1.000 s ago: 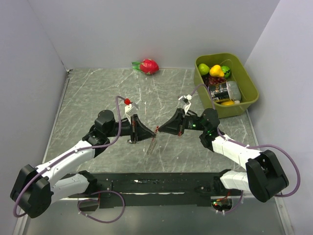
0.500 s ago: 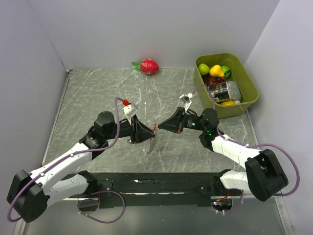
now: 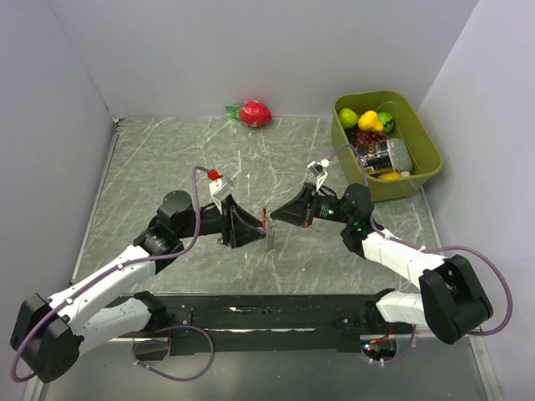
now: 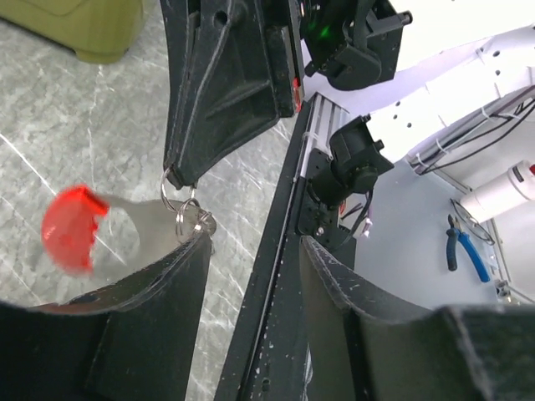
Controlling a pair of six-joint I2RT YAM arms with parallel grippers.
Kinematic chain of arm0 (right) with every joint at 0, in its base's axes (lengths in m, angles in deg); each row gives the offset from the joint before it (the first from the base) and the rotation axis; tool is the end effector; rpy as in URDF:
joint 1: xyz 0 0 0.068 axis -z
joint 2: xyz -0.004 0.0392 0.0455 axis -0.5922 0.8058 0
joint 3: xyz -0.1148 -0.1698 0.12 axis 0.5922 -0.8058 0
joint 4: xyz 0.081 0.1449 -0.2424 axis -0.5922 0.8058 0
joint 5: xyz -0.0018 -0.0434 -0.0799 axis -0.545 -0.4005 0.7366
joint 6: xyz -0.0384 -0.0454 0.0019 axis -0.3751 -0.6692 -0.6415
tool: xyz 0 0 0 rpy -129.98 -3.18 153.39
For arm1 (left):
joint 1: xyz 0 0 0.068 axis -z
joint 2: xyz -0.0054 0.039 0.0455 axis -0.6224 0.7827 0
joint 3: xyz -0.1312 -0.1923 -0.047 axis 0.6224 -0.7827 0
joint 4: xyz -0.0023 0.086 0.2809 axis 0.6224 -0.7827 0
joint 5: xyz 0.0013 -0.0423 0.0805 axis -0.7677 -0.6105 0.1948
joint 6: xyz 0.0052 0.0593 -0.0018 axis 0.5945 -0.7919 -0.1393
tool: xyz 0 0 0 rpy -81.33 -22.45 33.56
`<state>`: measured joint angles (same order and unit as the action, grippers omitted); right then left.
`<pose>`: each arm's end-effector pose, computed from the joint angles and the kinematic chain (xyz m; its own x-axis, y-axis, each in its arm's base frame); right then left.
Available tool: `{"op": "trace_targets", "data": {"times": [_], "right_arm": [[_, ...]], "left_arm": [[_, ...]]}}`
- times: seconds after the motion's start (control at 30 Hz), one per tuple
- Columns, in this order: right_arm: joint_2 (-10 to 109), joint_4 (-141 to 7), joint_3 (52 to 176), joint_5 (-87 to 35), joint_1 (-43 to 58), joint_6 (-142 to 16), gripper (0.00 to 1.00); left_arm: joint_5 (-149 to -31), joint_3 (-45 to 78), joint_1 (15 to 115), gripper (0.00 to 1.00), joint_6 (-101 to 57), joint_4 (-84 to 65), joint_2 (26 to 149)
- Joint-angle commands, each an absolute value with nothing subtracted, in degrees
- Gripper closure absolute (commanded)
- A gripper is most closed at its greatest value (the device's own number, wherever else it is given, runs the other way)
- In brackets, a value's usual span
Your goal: Put the keys on the keyring
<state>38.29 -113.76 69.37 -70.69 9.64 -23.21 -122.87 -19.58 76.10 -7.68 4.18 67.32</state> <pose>0.2502 0.1642 0.2107 -0.6271 0.1818 -0.7574 -0.7558 0.0931 0.6481 0.2049 -0.1942 0.2567 -0.4835 -0.0501 -0.8739 0.8532 0.1960 -0.4833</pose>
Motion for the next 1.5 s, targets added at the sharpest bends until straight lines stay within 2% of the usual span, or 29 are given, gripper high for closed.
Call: {"op": "trace_targets", "data": {"times": [0.0,0.17,0.27,0.33,0.37,0.47,0.5,0.77,1.1,1.47], "right_arm": [[36.87,-119.02,70.22,-72.89,10.03,-24.7,1.0],[36.61,-120.08,70.14,-76.49,10.21,-26.29,1.0],[36.25,-120.34,70.05,-77.55,10.3,-26.82,1.0],[35.9,-121.48,70.05,-78.16,10.38,-26.65,1.0],[35.82,-121.75,70.05,-78.34,10.3,-26.47,1.0],[35.46,-122.36,70.14,-78.6,10.38,-25.86,1.0],[35.55,-122.28,70.14,-78.43,10.38,-25.85,1.0],[35.73,-118.16,70.58,-76.15,10.3,-26.64,1.0],[32.57,-107.18,71.28,-70.0,10.38,-31.04,1.0],[32.56,-108.13,71.02,-69.64,10.38,-30.16,1.0]], "left_arm": [[-119.21,-17.01,76.2,0.43,-6.86,6.35,65.3],[-117.96,-15.86,74.62,0.4,-7.74,5.2,63.1],[-119.01,-16.21,72.86,0.45,-7.04,5.99,62.48],[-117.53,-16.3,71.72,0.57,-6.95,4.68,62.92],[-116.48,-16.13,71.46,0.72,-7.04,3.54,63.35],[-114.01,-15.16,71.45,0.94,-7.92,0.73,65.37],[-114.27,-14.81,71.54,0.98,-8.18,0.63,65.99],[-115.76,-12.7,73.38,0.99,-8.18,1.24,72.23],[-116.82,-11.99,75.85,0.99,-10.12,0.01,71.89],[-115.85,-12.08,76.73,0.99,-12.05,-2.45,72.85]]}}
